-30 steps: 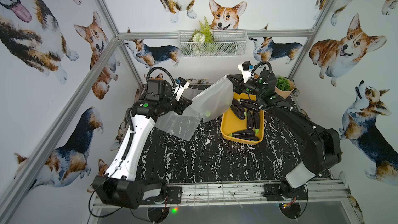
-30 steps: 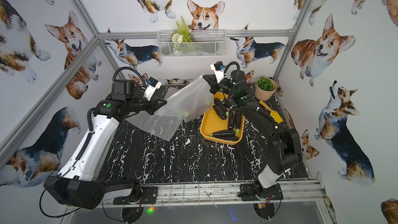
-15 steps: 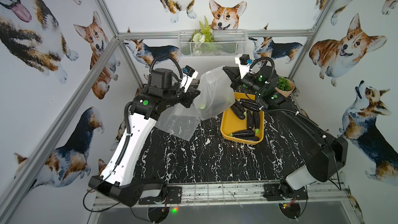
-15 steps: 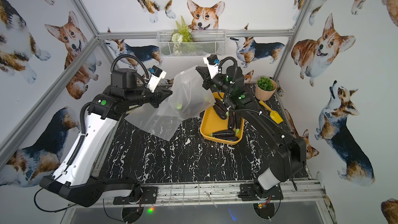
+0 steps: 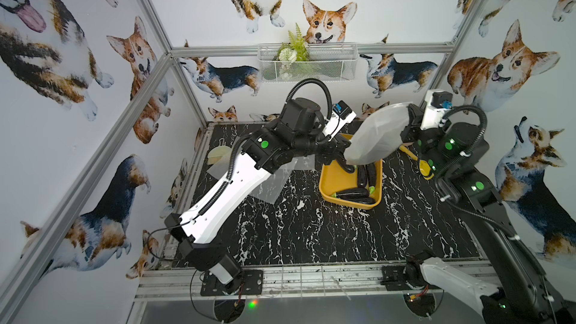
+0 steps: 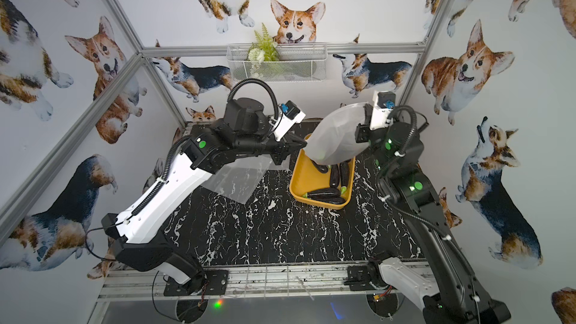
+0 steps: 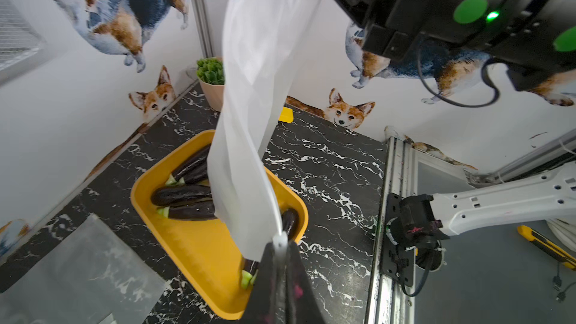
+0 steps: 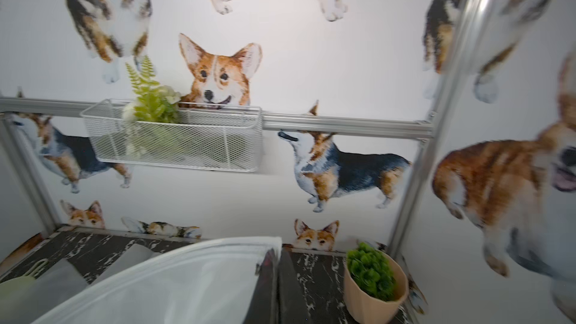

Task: Place the eggplant in a zip-top bag and seal the zipper
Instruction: Place the zipper food storage bag at the center of the board.

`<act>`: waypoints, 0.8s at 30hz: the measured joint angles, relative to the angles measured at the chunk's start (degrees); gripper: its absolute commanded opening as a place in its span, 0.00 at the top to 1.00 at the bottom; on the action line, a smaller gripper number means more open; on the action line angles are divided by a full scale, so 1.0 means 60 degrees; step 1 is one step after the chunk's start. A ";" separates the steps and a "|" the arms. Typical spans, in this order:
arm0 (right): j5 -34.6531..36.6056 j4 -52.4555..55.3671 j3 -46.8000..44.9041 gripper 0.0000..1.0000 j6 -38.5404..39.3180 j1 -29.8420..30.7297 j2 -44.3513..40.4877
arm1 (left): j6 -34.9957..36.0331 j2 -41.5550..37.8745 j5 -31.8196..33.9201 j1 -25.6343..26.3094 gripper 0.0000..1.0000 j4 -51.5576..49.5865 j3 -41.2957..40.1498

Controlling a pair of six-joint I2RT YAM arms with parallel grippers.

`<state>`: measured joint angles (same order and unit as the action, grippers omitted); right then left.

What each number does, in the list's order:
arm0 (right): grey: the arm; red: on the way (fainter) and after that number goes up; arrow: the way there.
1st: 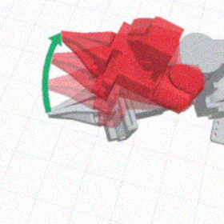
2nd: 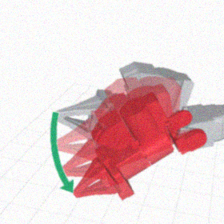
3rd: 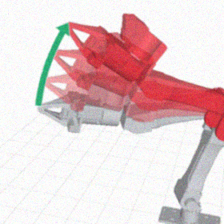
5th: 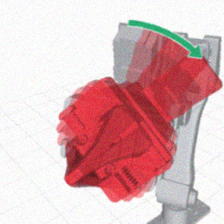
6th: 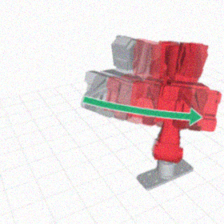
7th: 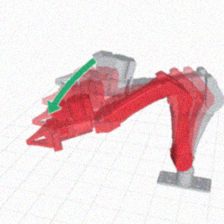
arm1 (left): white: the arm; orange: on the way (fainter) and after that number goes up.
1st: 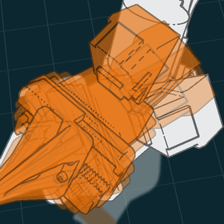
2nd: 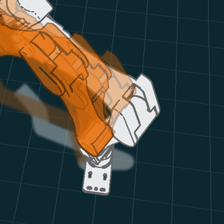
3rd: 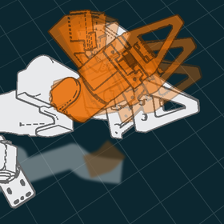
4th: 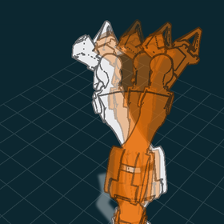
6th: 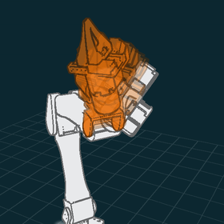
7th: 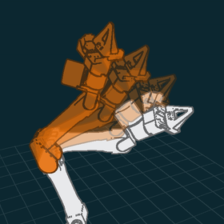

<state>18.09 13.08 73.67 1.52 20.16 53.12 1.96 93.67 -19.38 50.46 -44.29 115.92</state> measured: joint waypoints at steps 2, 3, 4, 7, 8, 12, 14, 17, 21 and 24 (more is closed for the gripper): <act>0.0987 0.0809 -0.0273 1.00 -0.0044 -0.0131 -0.0667 | -0.0200 0.0532 -0.0015 0.0382 1.00 0.0200 0.0215; 0.1326 0.1155 -0.0415 1.00 -0.0055 -0.0131 -0.0929 | -0.0299 0.0823 -0.0040 0.0594 1.00 0.0299 0.0339; 0.1668 0.1559 -0.0576 1.00 -0.0055 -0.0168 -0.1198 | -0.0397 0.1158 -0.0091 0.0834 1.00 0.0375 0.0481; 0.2834 0.2561 -0.1005 1.00 -0.0058 -0.0255 -0.1825 | -0.0637 0.2142 -0.0306 0.1468 1.00 0.0466 0.1126; 0.3209 0.2834 -0.1166 1.00 -0.0058 -0.0270 -0.2044 | -0.0718 0.2426 -0.0430 0.1647 1.00 0.0550 0.1315; 0.4350 0.3570 -0.1668 1.00 -0.0040 -0.0492 -0.2736 | -0.1144 0.3333 -0.0947 0.2182 1.00 0.0929 0.1778; 0.4663 0.3657 -0.1847 1.00 -0.0040 -0.0619 -0.2860 | -0.1348 0.3730 -0.1166 0.2364 1.00 0.0965 0.2033; 0.4896 0.3934 -0.2164 1.00 -0.0026 -0.0845 -0.2896 | -0.1603 0.4102 -0.1453 0.2503 1.00 0.0973 0.2379; 0.4900 0.4102 -0.1993 1.00 0.0018 -0.1188 -0.2732 | -0.1876 0.4040 -0.1610 0.2532 1.00 0.1078 0.2801; 0.4900 0.4065 -0.1588 1.00 0.0229 -0.1260 -0.2528 | -0.1996 0.4000 -0.1807 0.2532 1.00 0.1158 0.3351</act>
<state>47.48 37.47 64.14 2.90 12.60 37.95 -10.02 117.67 -30.22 65.65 -37.34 136.03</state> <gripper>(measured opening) 0.049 0.075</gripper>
